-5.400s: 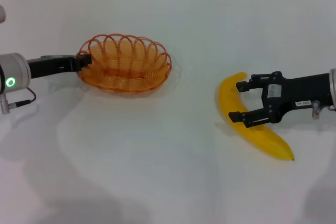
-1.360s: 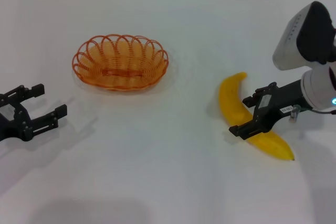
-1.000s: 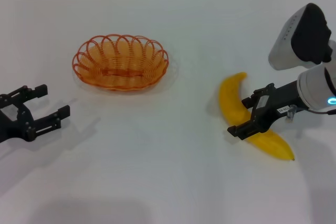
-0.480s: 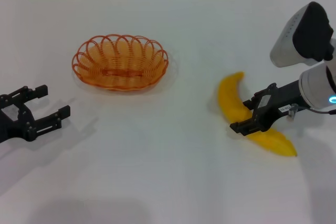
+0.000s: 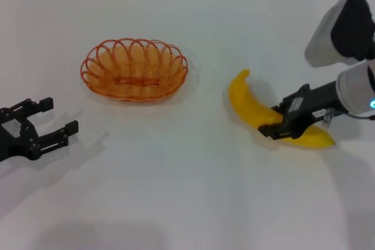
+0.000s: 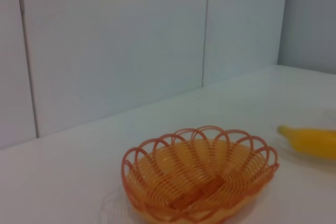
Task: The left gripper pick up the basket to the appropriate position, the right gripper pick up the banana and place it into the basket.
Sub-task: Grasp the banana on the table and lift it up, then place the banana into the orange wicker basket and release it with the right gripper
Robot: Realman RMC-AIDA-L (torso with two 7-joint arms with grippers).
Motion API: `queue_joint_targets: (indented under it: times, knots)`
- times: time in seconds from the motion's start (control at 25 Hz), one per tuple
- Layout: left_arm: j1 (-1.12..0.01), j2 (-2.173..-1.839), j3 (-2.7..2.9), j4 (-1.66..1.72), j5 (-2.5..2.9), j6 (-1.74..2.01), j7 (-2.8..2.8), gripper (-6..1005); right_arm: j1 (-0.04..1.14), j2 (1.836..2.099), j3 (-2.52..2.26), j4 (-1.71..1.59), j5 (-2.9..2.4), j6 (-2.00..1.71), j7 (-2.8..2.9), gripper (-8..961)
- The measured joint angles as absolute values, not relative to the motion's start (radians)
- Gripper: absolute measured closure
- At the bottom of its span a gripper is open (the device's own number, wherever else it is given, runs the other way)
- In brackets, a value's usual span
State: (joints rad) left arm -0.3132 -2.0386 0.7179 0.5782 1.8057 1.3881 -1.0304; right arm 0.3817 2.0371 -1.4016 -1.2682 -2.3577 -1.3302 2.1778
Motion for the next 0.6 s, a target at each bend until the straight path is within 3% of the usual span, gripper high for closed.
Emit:
queue_joint_targets:
  times: [0.36, 0.6]
  knots:
    - [-0.315, -2.039, 0.718, 0.578, 1.806, 1.388, -1.029, 199, 0.379, 2.039, -1.442, -1.436, -2.276, -1.305, 2.155, 478]
    - [-0.322, -2.039, 0.718, 0.578, 1.811, 1.388, -1.036, 199, 0.513, 2.04, -1.606, -1.409, -2.25, -1.169, 2.168, 477]
